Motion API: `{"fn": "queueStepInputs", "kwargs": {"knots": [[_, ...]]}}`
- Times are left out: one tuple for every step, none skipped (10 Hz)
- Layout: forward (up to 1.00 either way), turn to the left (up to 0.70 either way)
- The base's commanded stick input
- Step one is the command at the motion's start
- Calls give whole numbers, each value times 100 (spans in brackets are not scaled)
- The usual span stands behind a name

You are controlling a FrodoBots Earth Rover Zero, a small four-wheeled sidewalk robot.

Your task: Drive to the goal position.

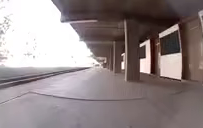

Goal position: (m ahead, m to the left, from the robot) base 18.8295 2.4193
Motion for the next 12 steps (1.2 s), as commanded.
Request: {"fn": "queueStepInputs", "kwargs": {"knots": [[50,0],[50,0],[50,0],[50,0],[50,0],[50,0],[50,0],[50,0],[50,0],[50,0],[50,0],[50,0]]}}
